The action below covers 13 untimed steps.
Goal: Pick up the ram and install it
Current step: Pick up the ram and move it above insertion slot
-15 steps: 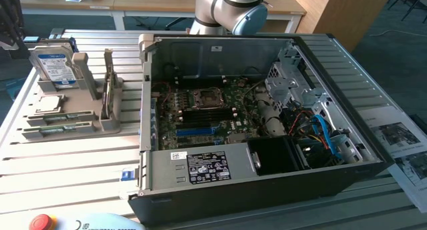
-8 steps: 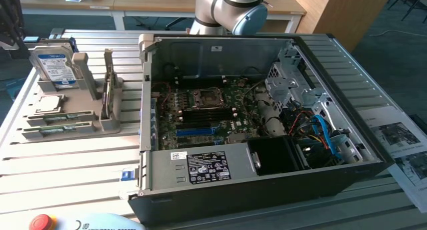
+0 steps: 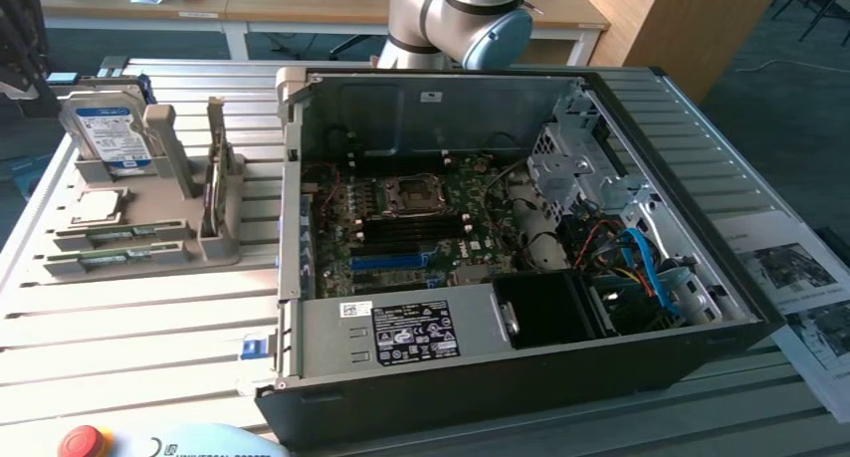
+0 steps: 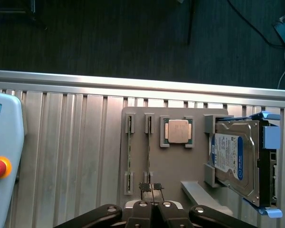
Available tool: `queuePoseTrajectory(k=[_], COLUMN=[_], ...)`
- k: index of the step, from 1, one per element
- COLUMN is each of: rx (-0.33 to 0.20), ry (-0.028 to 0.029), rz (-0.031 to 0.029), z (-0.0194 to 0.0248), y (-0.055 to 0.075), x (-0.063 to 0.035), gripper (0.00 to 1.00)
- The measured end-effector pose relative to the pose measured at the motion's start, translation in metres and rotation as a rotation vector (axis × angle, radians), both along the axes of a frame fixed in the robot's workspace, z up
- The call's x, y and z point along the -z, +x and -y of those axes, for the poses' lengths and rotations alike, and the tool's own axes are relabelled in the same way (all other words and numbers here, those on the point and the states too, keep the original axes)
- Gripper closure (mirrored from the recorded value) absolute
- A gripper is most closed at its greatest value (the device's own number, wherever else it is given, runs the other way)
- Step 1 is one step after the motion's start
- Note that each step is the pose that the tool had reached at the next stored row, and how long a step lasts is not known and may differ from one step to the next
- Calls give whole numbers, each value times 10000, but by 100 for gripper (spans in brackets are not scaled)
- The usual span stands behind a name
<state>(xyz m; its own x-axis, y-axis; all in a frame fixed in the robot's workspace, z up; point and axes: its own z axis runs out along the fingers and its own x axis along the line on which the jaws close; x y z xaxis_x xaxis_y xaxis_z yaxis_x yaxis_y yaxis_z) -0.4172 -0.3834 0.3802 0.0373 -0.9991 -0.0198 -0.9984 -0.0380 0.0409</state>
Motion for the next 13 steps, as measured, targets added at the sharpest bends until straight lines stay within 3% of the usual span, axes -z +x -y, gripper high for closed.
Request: queuePoseTrajectory(k=[13], rx=[-3], ry=[-18], rz=[0], z=[-1], y=[0], x=[20], gripper=[90])
